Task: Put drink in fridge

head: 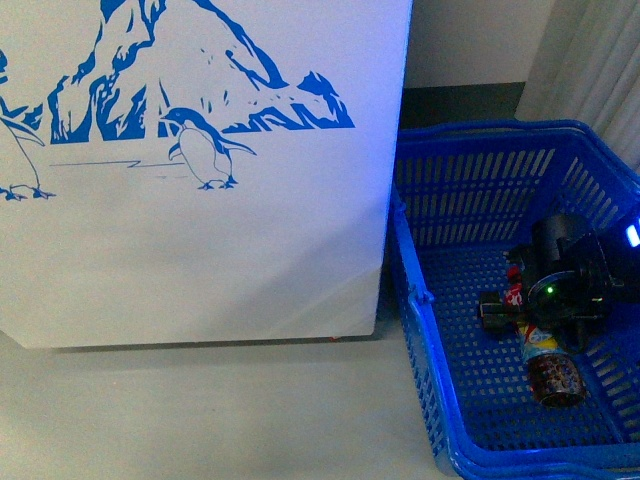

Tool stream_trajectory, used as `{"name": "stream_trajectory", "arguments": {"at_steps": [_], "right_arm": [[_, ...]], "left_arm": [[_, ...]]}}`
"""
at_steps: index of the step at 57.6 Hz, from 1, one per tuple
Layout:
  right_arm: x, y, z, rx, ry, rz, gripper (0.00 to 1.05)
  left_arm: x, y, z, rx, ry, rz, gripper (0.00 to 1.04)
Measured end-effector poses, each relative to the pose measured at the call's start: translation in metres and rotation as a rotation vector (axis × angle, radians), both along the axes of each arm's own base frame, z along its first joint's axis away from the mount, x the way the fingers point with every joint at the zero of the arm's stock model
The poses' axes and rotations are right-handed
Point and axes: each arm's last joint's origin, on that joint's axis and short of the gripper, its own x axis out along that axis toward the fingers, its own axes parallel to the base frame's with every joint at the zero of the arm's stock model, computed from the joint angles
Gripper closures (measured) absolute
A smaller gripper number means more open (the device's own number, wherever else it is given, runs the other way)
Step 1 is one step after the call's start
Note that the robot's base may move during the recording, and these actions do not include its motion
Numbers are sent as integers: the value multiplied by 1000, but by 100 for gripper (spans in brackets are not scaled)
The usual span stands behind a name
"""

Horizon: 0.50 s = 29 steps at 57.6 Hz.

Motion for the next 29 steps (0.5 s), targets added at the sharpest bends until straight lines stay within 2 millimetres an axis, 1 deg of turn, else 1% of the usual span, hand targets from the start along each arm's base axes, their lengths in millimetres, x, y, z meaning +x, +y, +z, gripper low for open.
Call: {"name": "stream_trajectory", "arguments": {"at_steps": [24, 29], "right_arm": [[3, 0, 0, 11, -18, 5, 8], [3, 0, 1, 9, -22, 4, 17]], "left_arm": [[0, 0, 0, 0, 0, 0, 8], [0, 0, 0, 0, 0, 0, 8]]}}
